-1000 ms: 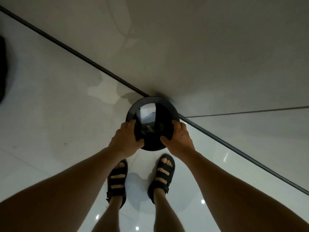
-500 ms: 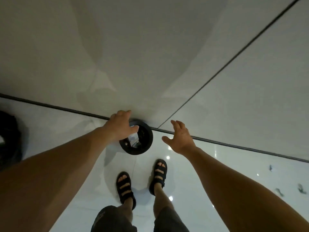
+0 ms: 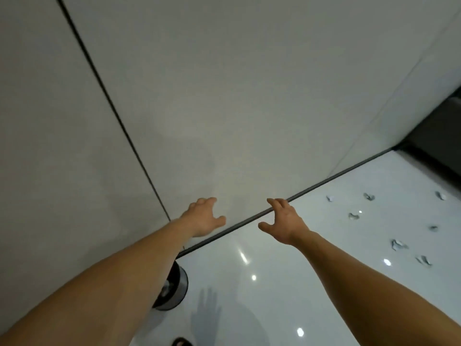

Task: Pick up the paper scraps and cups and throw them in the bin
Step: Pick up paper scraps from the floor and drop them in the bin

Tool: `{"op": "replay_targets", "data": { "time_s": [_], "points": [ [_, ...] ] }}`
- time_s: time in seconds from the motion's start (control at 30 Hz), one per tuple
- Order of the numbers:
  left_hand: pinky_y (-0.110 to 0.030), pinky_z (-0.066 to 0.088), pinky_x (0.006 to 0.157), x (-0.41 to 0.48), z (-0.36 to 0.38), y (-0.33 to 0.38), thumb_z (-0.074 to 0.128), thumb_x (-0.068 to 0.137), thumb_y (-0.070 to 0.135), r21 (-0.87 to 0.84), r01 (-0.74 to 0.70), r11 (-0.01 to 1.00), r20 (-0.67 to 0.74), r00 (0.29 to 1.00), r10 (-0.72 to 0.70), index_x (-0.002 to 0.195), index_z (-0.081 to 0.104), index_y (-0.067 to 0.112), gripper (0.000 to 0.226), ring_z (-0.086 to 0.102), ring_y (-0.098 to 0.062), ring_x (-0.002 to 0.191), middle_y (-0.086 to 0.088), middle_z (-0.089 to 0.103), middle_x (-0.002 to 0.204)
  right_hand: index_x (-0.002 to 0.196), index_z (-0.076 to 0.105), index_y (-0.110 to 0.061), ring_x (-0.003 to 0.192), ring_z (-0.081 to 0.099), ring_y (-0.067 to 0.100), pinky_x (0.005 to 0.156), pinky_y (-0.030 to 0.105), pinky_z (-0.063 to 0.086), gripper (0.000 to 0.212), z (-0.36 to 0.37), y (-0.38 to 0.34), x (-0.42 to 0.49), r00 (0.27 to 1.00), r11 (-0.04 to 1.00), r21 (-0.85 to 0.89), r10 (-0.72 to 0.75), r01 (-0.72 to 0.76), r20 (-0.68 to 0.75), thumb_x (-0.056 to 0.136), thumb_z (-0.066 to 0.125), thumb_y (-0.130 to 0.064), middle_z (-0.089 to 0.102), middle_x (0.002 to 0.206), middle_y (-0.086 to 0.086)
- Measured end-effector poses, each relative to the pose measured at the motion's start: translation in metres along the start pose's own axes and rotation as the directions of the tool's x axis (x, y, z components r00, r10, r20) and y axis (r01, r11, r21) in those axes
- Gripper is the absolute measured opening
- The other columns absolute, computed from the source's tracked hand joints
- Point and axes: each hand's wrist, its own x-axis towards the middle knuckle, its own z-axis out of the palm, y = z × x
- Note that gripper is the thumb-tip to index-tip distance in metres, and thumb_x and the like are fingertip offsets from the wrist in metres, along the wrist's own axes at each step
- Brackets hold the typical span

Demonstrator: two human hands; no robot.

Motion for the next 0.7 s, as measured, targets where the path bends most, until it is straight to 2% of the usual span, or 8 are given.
{"op": "replay_targets", "data": {
  "time_s": [0.13, 0.33, 0.5, 0.7],
  "points": [
    [-0.040, 0.023, 0.115, 0.008, 0.029, 0.115, 0.051, 0.090, 0.054, 0.102, -0.142, 0.985, 0.044, 0.989, 0.138, 0.153, 0.011, 0.022, 0.081, 0.019, -0.027, 0.142, -0.006, 0.017, 0.157, 0.153, 0.019, -0.024, 0.141, 0.027, 0.025, 0.109, 0.040, 0.036, 0.082, -0.041, 0.094, -0.048, 0.989, 0.988, 0.062, 0.144, -0.141, -0.046, 0.087, 0.062, -0.048, 0.018, 0.158, 0.003],
    [-0.039, 0.024, 0.115, 0.016, 0.084, 0.252, 0.054, 0.088, 0.052, 0.141, -0.320, 0.937, 0.101, 0.946, 0.308, 0.151, 0.016, 0.023, 0.079, 0.022, -0.026, 0.142, -0.005, 0.020, 0.156, 0.153, 0.019, -0.024, 0.140, 0.028, 0.027, 0.107, 0.040, 0.039, 0.082, -0.095, 0.212, -0.102, 0.950, 0.954, 0.124, 0.288, -0.273, -0.121, 0.087, 0.064, -0.045, 0.018, 0.158, 0.003],
    [-0.037, 0.025, 0.113, 0.044, 0.113, 0.303, 0.054, 0.087, 0.053, 0.194, -0.369, 0.909, 0.171, 0.925, 0.339, 0.151, 0.017, 0.023, 0.080, 0.025, -0.027, 0.140, -0.006, 0.022, 0.155, 0.154, 0.018, -0.025, 0.139, 0.030, 0.027, 0.105, 0.039, 0.041, 0.084, -0.111, 0.268, -0.103, 0.917, 0.915, 0.170, 0.385, -0.366, -0.100, 0.087, 0.065, -0.043, 0.017, 0.158, 0.003],
    [-0.042, 0.028, 0.113, 0.124, 0.108, 0.335, 0.055, 0.088, 0.051, 0.209, -0.334, 0.919, 0.231, 0.930, 0.285, 0.151, 0.017, 0.020, 0.080, 0.029, -0.029, 0.139, -0.009, 0.022, 0.155, 0.154, 0.016, -0.026, 0.140, 0.029, 0.029, 0.108, 0.040, 0.039, 0.086, -0.127, 0.306, -0.049, 0.908, 0.902, 0.153, 0.415, -0.403, -0.052, 0.086, 0.066, -0.043, 0.016, 0.159, 0.005]
  ]
}}
